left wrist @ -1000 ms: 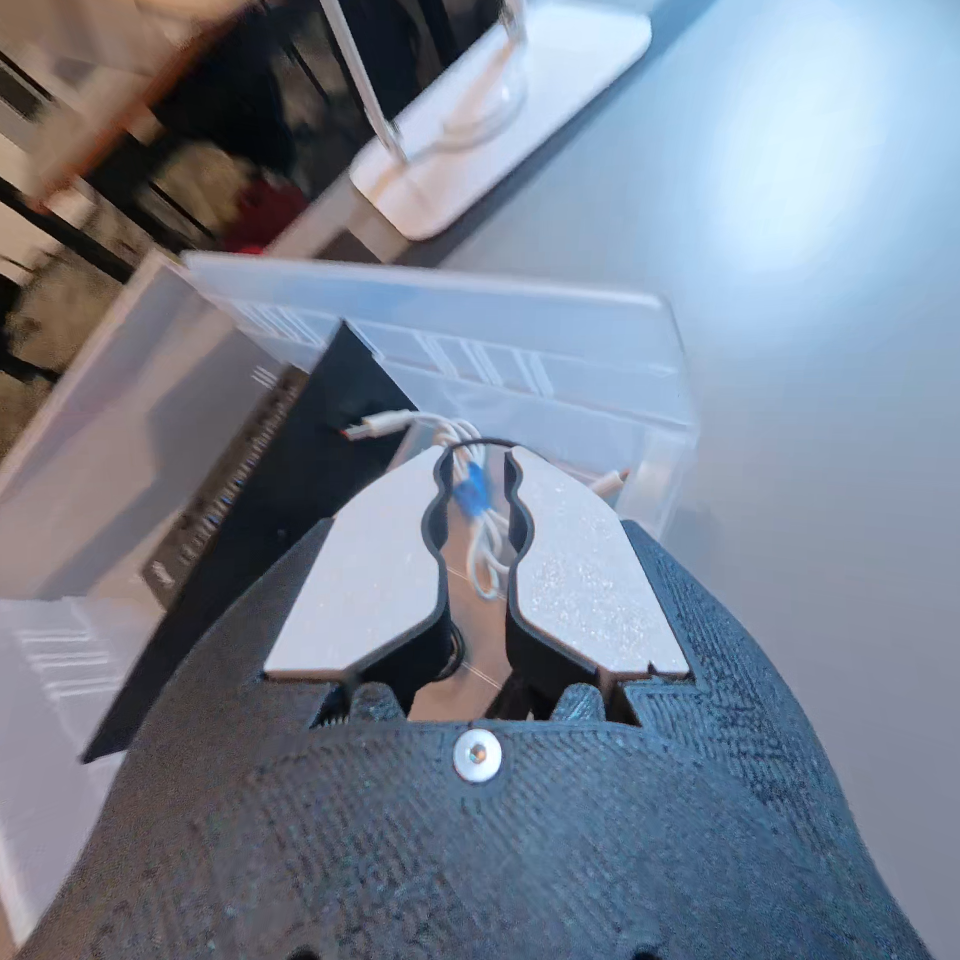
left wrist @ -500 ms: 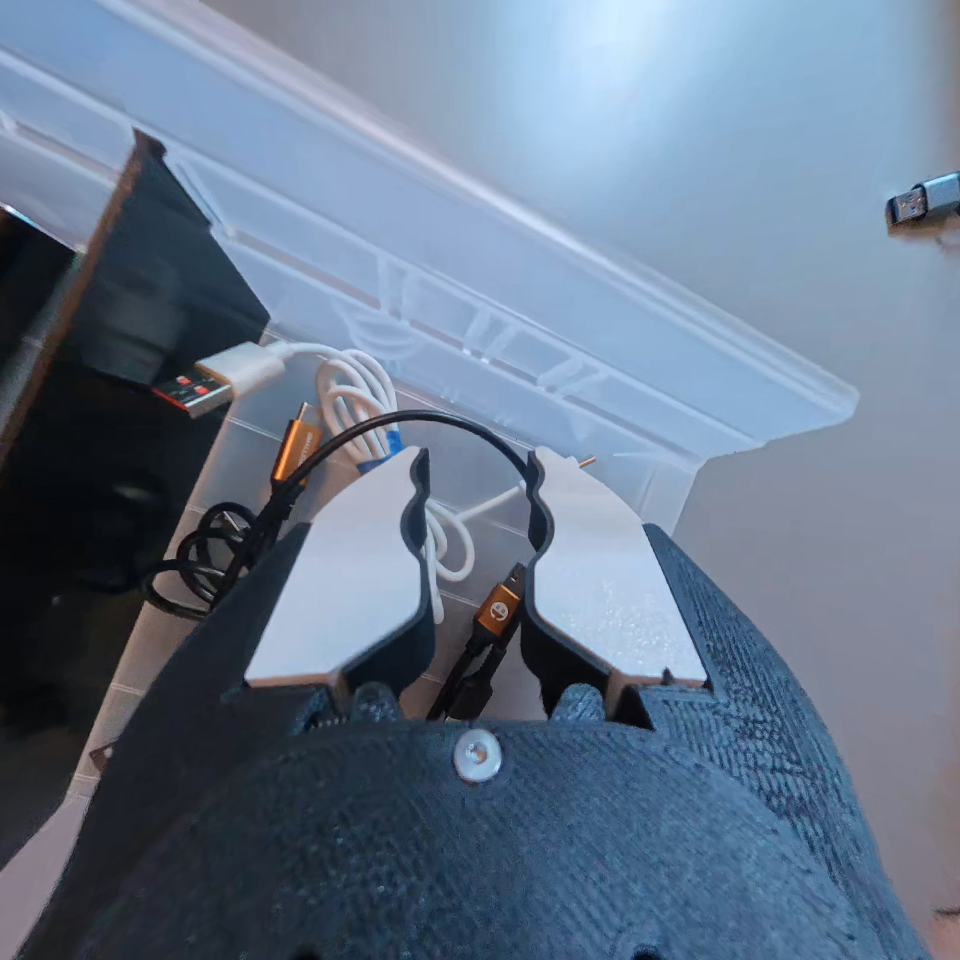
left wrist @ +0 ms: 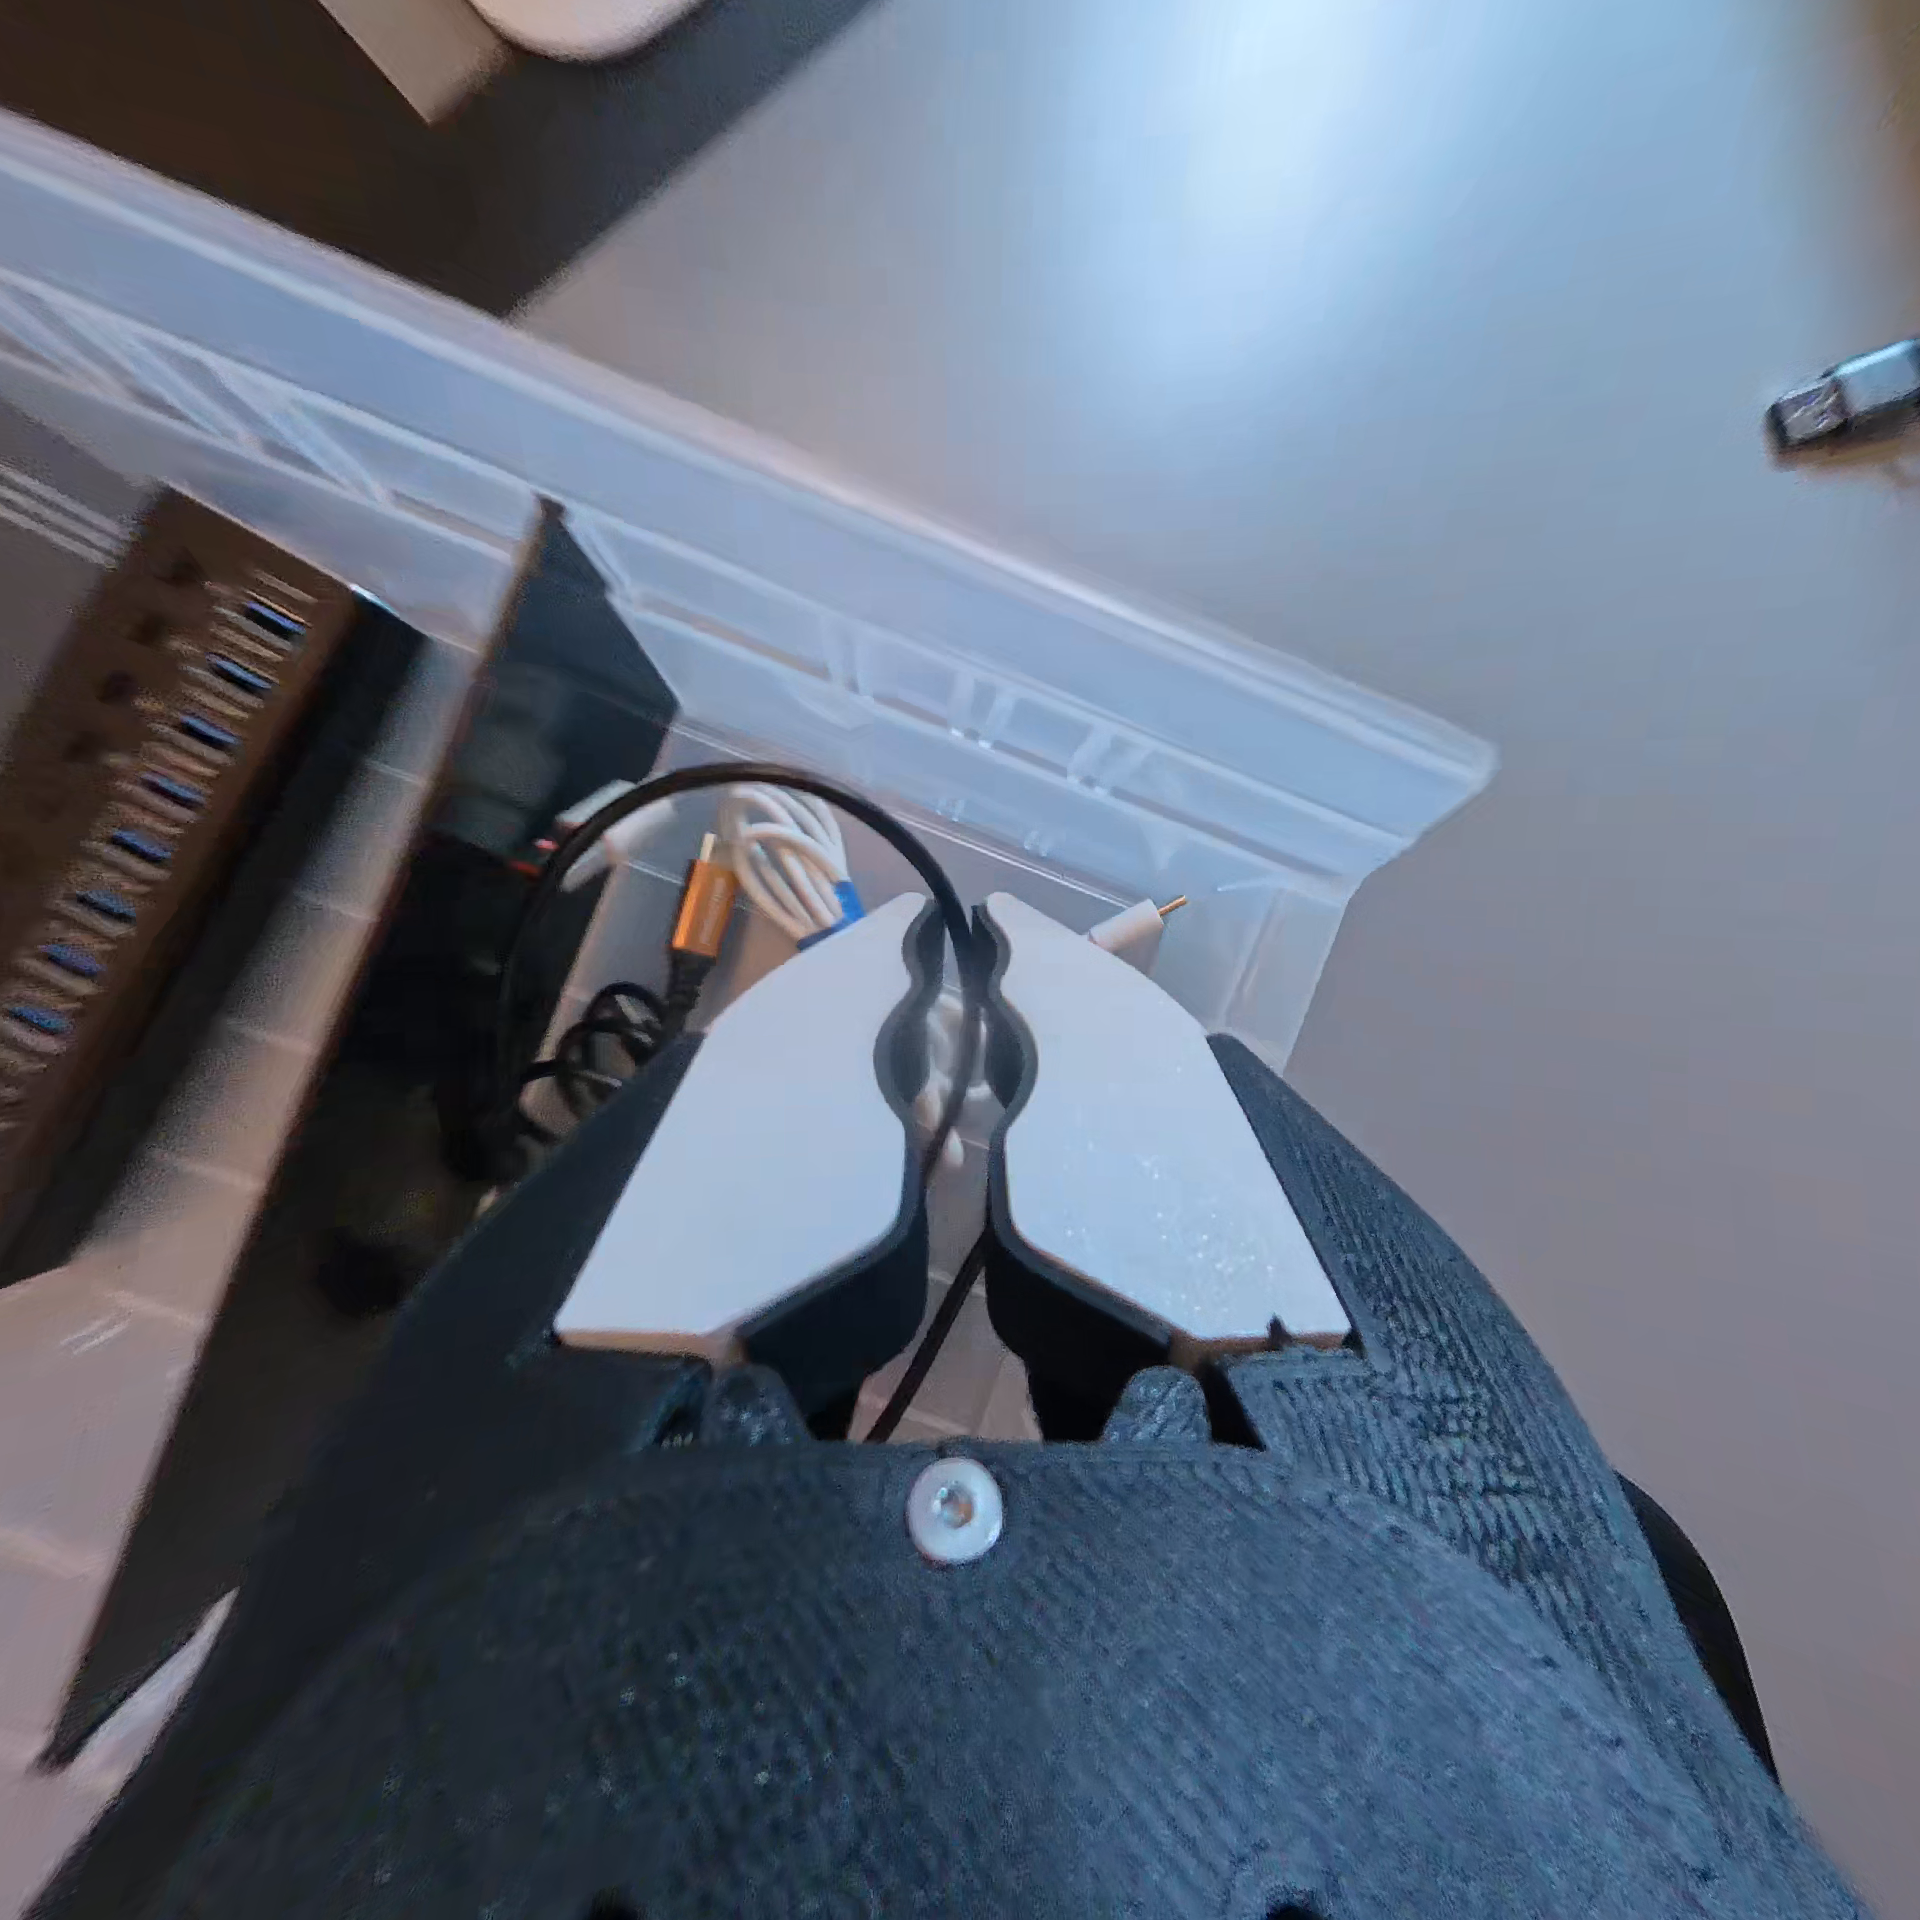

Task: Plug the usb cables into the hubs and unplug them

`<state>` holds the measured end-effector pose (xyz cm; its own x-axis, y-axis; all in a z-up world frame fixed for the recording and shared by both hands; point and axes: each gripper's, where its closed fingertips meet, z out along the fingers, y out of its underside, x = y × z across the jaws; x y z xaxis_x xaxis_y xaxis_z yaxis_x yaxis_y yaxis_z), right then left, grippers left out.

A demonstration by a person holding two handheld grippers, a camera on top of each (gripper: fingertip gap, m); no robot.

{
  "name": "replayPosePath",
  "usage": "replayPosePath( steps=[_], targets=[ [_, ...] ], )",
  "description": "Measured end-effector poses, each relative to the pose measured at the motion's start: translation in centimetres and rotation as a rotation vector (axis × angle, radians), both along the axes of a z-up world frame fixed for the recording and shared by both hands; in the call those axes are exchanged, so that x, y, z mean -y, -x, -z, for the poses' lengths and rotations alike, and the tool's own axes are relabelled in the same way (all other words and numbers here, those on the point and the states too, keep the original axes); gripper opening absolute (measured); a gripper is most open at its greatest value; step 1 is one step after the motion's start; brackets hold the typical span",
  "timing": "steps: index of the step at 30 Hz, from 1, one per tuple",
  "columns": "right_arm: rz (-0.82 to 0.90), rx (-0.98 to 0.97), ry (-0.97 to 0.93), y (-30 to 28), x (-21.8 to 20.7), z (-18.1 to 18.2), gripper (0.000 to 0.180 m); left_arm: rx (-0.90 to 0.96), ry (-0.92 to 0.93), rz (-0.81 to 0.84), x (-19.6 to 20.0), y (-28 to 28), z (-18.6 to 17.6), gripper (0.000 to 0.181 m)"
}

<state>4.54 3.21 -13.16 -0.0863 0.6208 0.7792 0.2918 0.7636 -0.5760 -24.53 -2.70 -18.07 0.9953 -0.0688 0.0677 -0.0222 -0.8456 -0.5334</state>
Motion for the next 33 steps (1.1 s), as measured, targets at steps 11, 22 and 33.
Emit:
replayPosePath(
  steps=[11, 22, 33],
  targets=[
    [0.009, -0.007, 0.007, 0.4, 0.0, 0.3, 0.012, -0.338, -0.643, 0.521, 0.9, -12.7, -15.4, 0.004],
    [0.123, -0.092, 0.069, -1.2, -3.8, -1.3, 0.012, -0.096, -0.502, 0.965, 2.7, -23.5, 0.6, 0.009],
    [0.111, -0.106, 0.087, -1.2, -3.7, -1.5, 0.011, 0.329, -0.560, 0.912, 5.4, -22.8, -3.2, 0.025]
  ],
)
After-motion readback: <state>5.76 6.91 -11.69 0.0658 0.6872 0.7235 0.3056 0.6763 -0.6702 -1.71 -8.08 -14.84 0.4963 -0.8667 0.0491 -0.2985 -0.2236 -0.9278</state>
